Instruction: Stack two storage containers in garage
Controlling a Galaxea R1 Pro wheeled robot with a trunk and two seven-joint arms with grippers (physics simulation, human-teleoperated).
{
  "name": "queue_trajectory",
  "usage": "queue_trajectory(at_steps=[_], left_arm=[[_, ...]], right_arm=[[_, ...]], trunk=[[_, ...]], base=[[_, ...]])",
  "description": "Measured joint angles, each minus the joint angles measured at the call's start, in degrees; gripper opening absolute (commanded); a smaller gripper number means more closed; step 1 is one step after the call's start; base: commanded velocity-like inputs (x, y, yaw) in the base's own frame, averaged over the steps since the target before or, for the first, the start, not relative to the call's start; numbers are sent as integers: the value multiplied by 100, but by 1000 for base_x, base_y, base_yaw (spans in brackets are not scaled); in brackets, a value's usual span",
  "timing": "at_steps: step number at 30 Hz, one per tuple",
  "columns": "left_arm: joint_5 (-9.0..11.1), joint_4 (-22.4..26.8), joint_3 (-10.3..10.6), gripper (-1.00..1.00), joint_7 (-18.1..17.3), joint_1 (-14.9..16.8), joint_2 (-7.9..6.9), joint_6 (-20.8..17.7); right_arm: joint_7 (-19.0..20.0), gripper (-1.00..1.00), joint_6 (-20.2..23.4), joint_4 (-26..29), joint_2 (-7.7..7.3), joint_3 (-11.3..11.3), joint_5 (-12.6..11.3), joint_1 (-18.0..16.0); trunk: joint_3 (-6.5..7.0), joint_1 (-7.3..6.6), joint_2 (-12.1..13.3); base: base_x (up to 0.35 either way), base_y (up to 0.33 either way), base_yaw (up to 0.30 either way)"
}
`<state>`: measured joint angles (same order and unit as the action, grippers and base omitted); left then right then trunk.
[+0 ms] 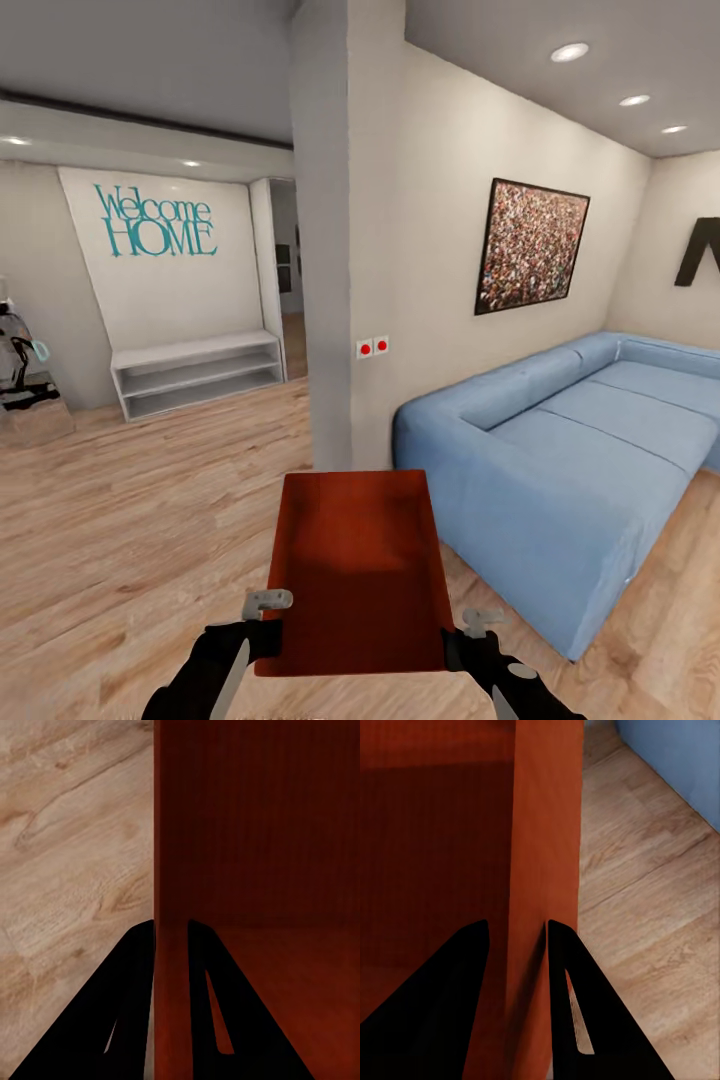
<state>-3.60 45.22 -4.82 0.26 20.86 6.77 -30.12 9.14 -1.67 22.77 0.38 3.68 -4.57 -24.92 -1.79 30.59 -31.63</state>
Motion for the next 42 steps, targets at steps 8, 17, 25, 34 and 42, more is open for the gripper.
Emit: queue_trajectory(at_steps=[8, 17, 25, 34, 42], left_arm=[[1, 0, 0, -100, 0, 0, -1, 0], [0, 1, 0, -100, 0, 0, 0, -1], [0, 1, 0, -100, 0, 0, 0, -1], [-1, 2, 0, -100, 0, 1, 0, -2], [-3, 4, -1, -100, -1, 1, 1, -3]], right_arm=[[-1, -100, 0, 0, 1, 0, 0, 0], [0, -100, 0, 0, 0, 0, 0, 0], [0, -100, 0, 0, 0, 0, 0, 0], [0, -100, 0, 0, 0, 1, -1, -1], [0, -100, 0, 1, 0, 1, -1, -2]], trunk=[[2, 0, 0], [27, 0, 0], [54, 0, 0], [83, 0, -2], [107, 0, -3]], base=[[0, 0, 300], [0, 0, 295], [0, 0, 291], [0, 0, 291], [0, 0, 288]])
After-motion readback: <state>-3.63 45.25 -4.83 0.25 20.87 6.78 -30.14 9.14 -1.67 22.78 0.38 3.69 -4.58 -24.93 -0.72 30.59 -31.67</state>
